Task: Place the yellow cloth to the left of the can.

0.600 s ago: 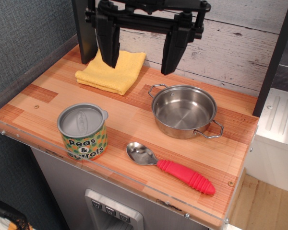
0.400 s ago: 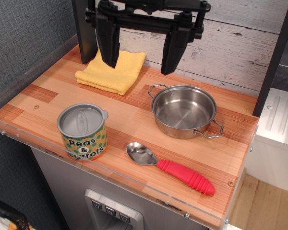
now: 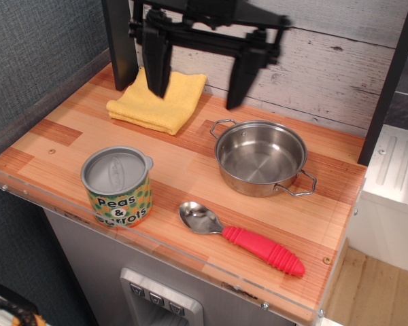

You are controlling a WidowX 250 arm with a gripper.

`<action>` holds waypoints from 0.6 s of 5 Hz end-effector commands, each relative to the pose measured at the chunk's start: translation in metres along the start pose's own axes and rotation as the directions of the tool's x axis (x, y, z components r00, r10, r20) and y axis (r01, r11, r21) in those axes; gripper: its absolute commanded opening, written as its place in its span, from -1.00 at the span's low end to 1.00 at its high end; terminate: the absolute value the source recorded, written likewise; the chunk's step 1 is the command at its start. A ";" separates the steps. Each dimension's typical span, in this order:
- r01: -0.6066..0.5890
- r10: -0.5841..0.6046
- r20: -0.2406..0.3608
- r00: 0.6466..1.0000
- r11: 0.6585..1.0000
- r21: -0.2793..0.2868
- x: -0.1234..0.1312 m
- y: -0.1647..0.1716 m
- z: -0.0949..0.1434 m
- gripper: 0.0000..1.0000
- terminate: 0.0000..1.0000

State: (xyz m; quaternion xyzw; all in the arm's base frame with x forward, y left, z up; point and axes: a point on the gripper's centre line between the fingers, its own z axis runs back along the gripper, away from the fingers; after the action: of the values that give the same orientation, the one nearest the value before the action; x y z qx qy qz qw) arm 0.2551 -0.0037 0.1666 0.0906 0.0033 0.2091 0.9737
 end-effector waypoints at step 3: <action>-0.062 0.057 0.089 0.994 0.997 0.046 0.148 0.039 -0.074 1.00 -1.00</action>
State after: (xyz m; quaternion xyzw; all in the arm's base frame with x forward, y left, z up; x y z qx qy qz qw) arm 0.3696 0.0998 0.0882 0.1219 -0.0203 0.2248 0.9665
